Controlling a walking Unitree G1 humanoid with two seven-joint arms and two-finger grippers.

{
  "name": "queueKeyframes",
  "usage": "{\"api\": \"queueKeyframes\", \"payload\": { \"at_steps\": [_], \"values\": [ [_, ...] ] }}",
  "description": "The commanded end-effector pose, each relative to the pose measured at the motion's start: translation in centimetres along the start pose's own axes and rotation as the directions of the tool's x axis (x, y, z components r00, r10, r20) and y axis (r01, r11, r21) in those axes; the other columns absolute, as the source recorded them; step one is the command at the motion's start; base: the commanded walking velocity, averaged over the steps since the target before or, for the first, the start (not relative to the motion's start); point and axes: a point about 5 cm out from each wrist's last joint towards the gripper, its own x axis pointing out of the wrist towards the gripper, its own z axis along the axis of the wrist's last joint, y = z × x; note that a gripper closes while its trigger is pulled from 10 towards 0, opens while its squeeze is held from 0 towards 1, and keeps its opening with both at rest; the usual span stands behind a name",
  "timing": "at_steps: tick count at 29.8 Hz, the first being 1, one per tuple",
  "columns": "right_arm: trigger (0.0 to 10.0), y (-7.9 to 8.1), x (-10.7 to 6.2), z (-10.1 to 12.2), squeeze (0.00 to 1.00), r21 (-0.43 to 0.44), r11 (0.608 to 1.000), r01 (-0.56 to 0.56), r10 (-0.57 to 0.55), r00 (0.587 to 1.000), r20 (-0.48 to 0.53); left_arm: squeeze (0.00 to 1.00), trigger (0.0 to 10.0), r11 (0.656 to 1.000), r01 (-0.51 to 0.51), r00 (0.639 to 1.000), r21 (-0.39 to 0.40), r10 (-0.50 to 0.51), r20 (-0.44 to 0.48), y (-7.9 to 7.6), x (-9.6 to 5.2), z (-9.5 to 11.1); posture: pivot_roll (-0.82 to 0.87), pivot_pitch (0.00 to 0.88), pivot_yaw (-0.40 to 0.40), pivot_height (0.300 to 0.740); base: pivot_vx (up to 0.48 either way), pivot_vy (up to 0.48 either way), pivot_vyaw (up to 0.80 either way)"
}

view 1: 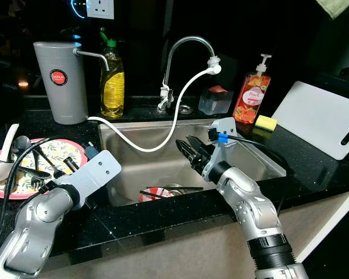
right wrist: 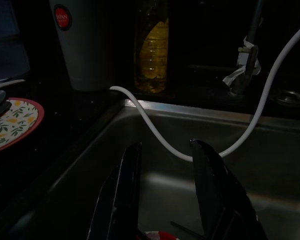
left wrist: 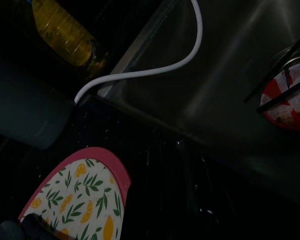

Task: Kitchen organization

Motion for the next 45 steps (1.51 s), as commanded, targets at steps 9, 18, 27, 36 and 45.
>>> {"api": "queueKeyframes", "payload": {
  "at_steps": [9, 18, 27, 36, 45],
  "values": [
    [10.0, -0.69, -0.44, 0.61, 0.00, -0.008, 1.000, 0.028, -0.027, 0.999, 0.024, 0.00, 10.0, 0.999, 0.032, 0.999, -0.010, -0.033, -0.018, -0.51, 0.10, -0.44, 0.07, 0.029, -0.096, 0.740, 0.000, 0.000, 0.00],
    [10.0, -0.52, -0.10, 0.71, 0.00, -0.011, 1.000, 0.018, -0.017, 0.999, 0.026, 0.00, 10.0, 0.999, 0.032, 0.999, -0.011, -0.033, -0.018, -0.51, 0.14, -0.48, 0.07, 0.026, -0.101, 0.740, 0.000, 0.000, 0.00],
    [10.0, -0.64, -0.27, 0.69, 0.00, -0.011, 1.000, 0.027, -0.027, 0.999, 0.027, 0.00, 10.0, 0.999, 0.032, 0.999, -0.011, -0.032, -0.020, -0.46, 0.04, -0.63, 0.06, 0.023, -0.094, 0.740, 0.000, 0.000, 0.00],
    [10.0, -0.55, -0.06, 0.76, 0.00, -0.008, 1.000, 0.020, -0.019, 0.999, 0.032, 0.00, 10.0, 0.999, 0.032, 0.999, -0.011, -0.033, -0.021, -0.46, 0.05, -0.70, 0.07, 0.019, -0.103, 0.740, 0.000, 0.000, 0.00],
    [10.0, -0.90, -0.50, 0.99, 0.00, -0.010, 0.999, 0.036, -0.035, 0.999, 0.040, 0.00, 10.0, 0.999, 0.033, 0.999, -0.010, -0.033, -0.017, -0.59, -0.30, -0.55, 0.08, 0.035, -0.086, 0.740, 0.000, 0.000, 0.00]
  ]
}}
